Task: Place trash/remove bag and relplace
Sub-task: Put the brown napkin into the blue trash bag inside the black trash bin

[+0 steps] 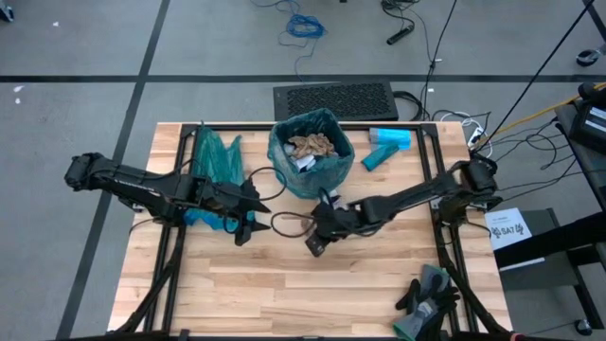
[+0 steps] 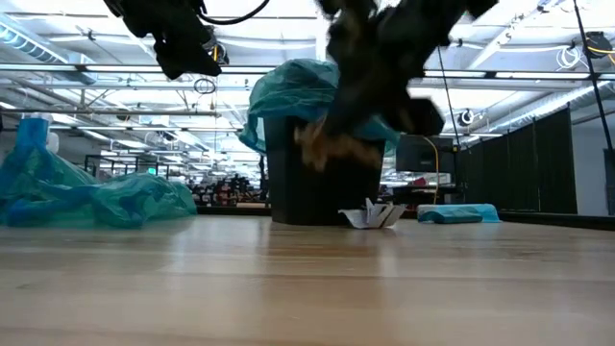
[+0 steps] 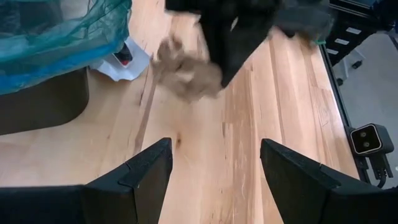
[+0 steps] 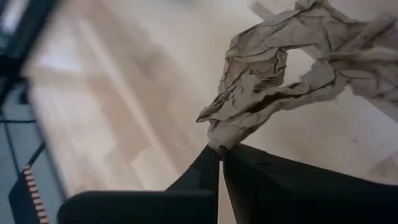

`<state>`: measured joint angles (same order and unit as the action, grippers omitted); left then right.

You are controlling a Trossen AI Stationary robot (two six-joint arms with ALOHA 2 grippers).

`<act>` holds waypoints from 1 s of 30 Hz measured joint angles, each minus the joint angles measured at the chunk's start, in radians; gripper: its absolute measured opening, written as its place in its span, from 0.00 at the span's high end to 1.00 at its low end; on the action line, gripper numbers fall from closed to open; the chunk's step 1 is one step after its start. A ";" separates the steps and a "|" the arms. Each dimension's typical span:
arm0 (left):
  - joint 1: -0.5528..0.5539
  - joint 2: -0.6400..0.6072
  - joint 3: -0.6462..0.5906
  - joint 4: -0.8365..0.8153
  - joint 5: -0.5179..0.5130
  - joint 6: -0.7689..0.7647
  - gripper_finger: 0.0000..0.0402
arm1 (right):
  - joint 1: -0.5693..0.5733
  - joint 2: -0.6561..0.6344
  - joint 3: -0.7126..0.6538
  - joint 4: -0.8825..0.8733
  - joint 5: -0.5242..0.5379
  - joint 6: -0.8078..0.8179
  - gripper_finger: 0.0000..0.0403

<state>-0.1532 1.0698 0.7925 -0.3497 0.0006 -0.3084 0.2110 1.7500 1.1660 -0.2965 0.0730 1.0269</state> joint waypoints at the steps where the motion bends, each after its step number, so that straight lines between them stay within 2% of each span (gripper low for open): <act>1: 0.000 0.000 0.000 0.000 0.000 0.000 0.39 | 0.009 -0.027 0.000 -0.014 0.006 -0.009 1.00; 9: 0.000 0.000 0.000 0.004 0.000 0.000 0.39 | 0.025 -0.232 0.000 -0.044 0.056 -0.155 1.00; 16: 0.000 0.000 0.000 0.022 0.000 0.000 0.39 | -0.052 -0.350 0.004 0.055 0.054 -0.309 1.00; 22: 0.000 0.000 0.000 0.045 0.000 0.001 0.39 | -0.205 -0.340 0.128 -0.012 0.003 -0.467 1.00; 30: 0.000 0.000 0.000 0.046 0.000 0.001 0.39 | -0.386 -0.214 0.356 -0.219 -0.048 -0.636 1.00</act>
<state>-0.1532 1.0695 0.7925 -0.3033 0.0006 -0.3075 -0.1750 1.5358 1.5223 -0.5157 0.0252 0.3912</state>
